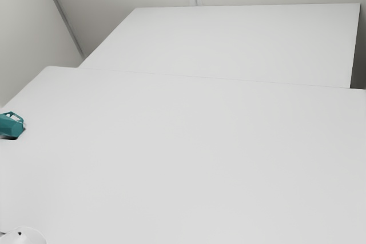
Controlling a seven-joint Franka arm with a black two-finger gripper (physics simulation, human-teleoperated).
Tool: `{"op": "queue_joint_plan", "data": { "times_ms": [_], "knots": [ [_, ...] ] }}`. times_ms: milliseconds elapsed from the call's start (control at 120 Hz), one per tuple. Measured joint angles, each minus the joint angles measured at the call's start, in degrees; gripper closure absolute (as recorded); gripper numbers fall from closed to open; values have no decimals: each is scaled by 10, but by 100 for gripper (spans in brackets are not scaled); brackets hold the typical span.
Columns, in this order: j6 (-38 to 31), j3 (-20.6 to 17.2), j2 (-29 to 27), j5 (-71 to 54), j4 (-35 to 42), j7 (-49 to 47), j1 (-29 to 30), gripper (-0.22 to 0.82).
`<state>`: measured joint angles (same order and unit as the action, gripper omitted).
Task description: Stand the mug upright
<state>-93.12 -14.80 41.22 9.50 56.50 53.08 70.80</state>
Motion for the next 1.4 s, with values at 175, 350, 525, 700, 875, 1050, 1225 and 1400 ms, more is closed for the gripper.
{"op": "queue_joint_plan", "data": {
  "times_ms": [175,350,525,700,875,1050,1225,1400],
  "knots": [
    [-5,-2,54,29,-58,44,8,2],
    [-8,-11,115,51,-125,79,7,2],
    [-9,-23,157,76,-171,108,8,2],
    [-15,-31,179,94,-175,131,5,2],
    [-22,-32,195,107,-175,149,4,2],
    [-26,-31,208,110,-174,165,2,3],
    [-32,-30,214,111,-170,182,3,3],
    [-37,-28,217,109,-167,206,4,4]
  ]
}}
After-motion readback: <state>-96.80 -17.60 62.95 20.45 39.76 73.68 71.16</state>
